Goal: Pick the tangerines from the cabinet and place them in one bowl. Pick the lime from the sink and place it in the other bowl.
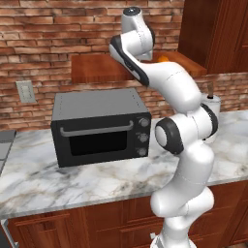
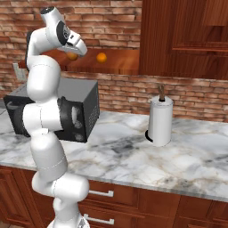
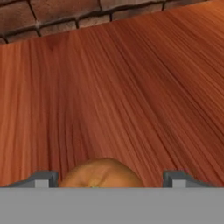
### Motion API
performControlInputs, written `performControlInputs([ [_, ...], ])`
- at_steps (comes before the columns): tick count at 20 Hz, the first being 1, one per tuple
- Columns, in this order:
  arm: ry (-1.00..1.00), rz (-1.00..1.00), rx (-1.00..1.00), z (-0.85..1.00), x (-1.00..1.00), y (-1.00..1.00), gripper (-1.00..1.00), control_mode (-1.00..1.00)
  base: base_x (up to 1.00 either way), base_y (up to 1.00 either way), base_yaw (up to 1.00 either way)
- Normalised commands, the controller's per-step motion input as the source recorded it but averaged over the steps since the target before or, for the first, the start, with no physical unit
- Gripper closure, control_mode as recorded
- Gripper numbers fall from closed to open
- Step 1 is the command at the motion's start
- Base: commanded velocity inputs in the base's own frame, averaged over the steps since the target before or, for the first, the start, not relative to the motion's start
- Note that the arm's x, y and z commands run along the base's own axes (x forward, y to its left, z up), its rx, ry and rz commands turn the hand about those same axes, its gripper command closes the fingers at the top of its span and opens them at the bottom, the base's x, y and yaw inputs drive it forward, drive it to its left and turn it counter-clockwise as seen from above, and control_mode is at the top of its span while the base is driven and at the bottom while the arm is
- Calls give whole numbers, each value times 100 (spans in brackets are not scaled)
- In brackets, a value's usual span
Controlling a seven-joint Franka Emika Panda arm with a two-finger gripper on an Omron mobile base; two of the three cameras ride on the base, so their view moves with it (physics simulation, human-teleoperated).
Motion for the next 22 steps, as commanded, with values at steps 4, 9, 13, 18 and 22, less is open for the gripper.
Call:
performControlInputs([
  [4,1,0,0,-25,-3,0,100,-100,0,0,0],
  [9,0,0,0,2,0,0,100,-100,0,0,0],
  [13,-7,-1,4,19,-32,0,100,-100,0,0,0],
  [18,-12,2,0,-10,-94,0,100,-100,0,0,0],
  [22,-13,3,1,-2,-100,0,100,-100,0,0,0],
])
